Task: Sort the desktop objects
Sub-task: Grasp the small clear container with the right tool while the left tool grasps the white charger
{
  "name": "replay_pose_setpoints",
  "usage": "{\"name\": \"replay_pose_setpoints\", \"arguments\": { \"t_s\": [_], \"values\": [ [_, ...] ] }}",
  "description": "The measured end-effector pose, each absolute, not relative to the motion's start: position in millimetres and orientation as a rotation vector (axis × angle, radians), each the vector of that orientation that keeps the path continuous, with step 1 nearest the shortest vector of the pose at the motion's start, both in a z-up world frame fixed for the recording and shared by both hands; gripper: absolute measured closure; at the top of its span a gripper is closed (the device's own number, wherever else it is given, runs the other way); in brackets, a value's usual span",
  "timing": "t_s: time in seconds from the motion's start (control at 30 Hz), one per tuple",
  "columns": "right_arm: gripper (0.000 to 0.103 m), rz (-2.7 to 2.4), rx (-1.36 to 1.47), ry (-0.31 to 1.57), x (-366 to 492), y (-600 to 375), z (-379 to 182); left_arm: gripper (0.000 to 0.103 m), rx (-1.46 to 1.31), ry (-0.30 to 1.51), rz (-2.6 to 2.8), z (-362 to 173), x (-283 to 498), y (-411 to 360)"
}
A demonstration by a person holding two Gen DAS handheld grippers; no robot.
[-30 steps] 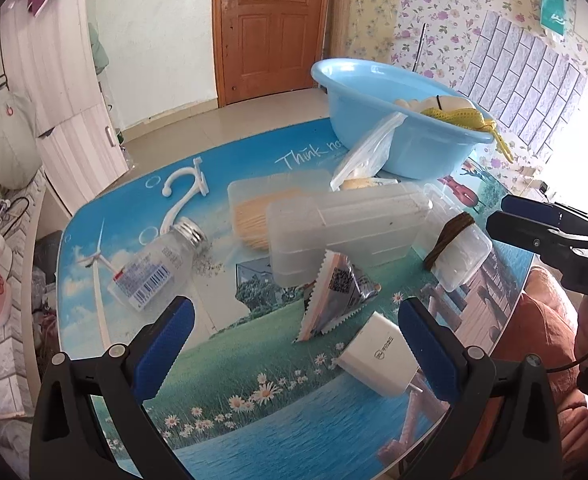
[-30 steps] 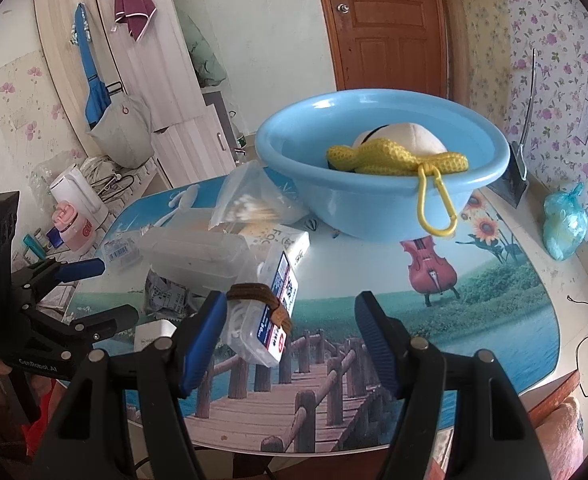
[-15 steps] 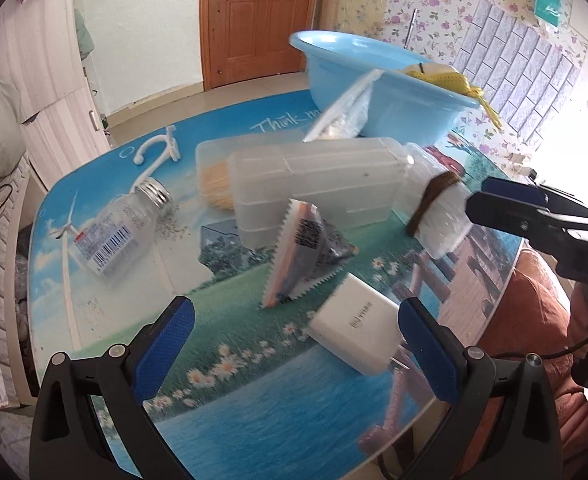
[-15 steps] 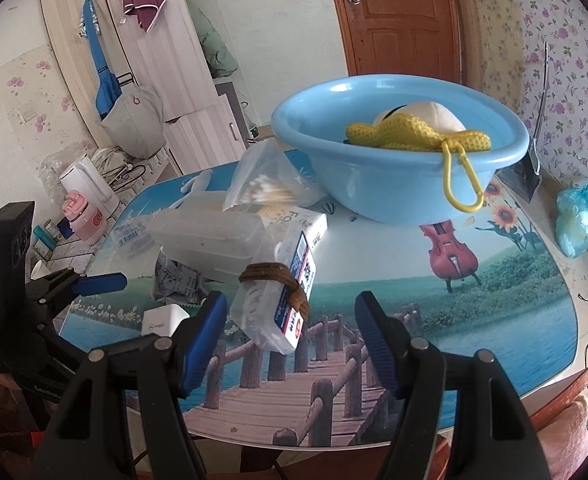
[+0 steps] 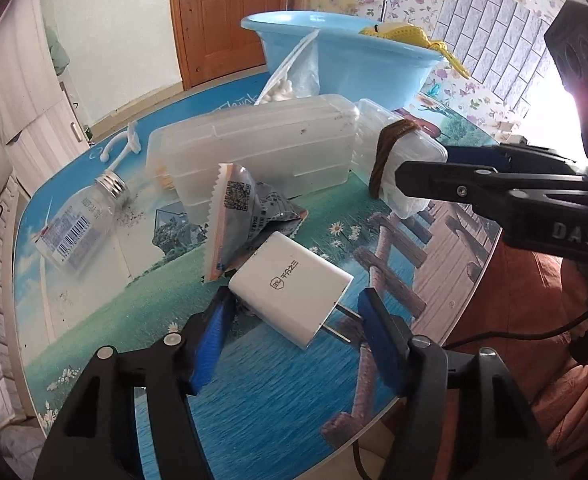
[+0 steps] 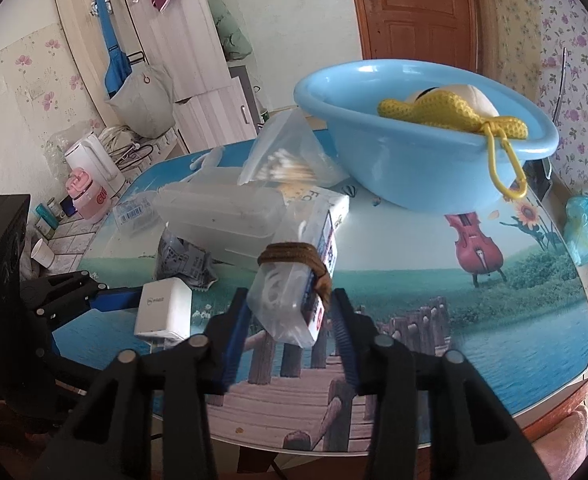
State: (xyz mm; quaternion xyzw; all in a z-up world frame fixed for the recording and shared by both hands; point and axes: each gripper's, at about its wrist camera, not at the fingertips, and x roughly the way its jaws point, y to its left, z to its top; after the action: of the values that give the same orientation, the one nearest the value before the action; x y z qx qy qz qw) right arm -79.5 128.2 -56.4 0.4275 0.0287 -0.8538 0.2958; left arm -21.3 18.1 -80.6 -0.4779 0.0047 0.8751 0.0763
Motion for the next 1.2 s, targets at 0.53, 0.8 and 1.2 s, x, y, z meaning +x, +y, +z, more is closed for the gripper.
{"name": "replay_pose_setpoints", "arguments": {
  "t_s": [0.53, 0.8, 1.2],
  "values": [
    [0.079, -2.325, 1.117, 0.135, -77, 148, -52, 0.036, -1.494, -0.129, 2.710, -79, -4, -25],
    [0.079, -2.320, 1.129, 0.117, -78, 149, -53, 0.034, -1.502, -0.172, 2.731, -81, 1, -39],
    [0.077, -2.313, 1.135, 0.102, -75, 149, -55, 0.029, -1.465, -0.217, 2.709, -80, -7, -32]
  ]
}}
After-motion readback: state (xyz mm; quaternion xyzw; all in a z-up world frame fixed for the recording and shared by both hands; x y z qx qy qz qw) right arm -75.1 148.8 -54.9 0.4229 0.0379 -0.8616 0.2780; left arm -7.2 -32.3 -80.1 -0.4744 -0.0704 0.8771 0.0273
